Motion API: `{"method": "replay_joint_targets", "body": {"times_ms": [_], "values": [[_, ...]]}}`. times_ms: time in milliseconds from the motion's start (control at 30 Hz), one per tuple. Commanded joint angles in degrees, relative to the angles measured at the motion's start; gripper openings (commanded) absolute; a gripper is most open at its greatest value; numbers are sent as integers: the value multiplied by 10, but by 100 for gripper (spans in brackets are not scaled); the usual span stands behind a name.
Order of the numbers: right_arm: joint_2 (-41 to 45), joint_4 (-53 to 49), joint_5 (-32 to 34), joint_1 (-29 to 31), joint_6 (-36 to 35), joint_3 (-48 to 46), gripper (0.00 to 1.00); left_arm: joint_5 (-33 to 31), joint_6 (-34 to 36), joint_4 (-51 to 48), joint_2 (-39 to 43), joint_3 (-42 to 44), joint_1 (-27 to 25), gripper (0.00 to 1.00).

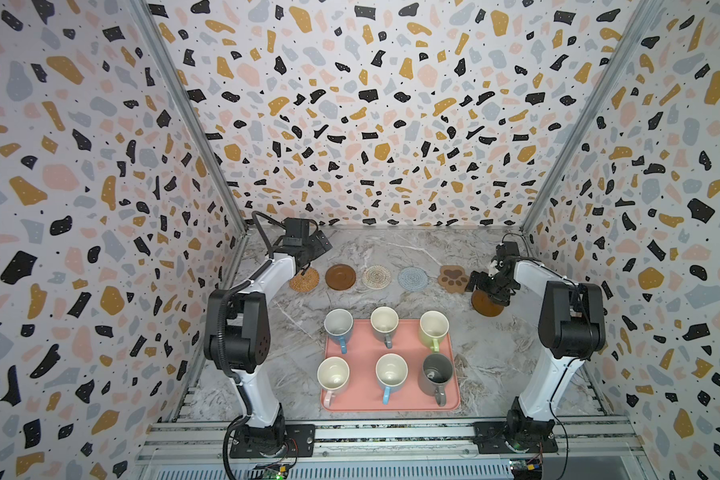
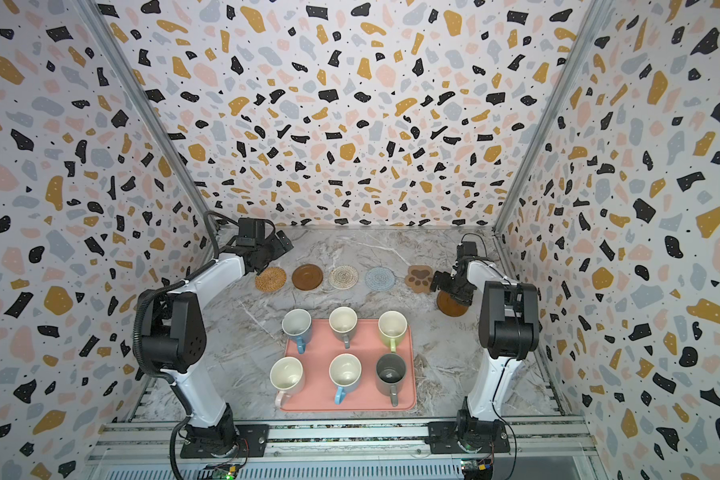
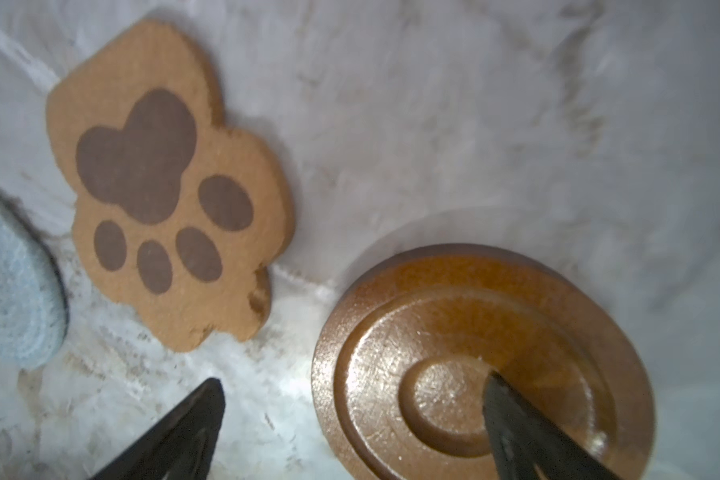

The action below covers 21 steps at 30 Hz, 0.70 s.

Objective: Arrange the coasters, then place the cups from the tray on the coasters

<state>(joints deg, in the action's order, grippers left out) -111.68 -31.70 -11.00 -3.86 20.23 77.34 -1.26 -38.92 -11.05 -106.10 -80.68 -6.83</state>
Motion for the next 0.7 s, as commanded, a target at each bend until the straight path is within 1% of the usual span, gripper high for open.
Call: {"method": "replay_joint_targets", "body": {"times_ms": [0, 233, 433, 667], "values": [[-28, 6, 29, -19, -5, 26, 99, -15, -11, 14, -2, -9, 0, 100], [-74, 21, 0, -35, -4, 86, 99, -30, -22, 24, 8, 5, -9, 100], [-122, 3, -28, -37, -13, 148, 99, -48, -28, 31, 18, 13, -25, 100], [-133, -8, -36, -37, -23, 159, 99, -57, -39, 40, 27, 32, -36, 100]]}}
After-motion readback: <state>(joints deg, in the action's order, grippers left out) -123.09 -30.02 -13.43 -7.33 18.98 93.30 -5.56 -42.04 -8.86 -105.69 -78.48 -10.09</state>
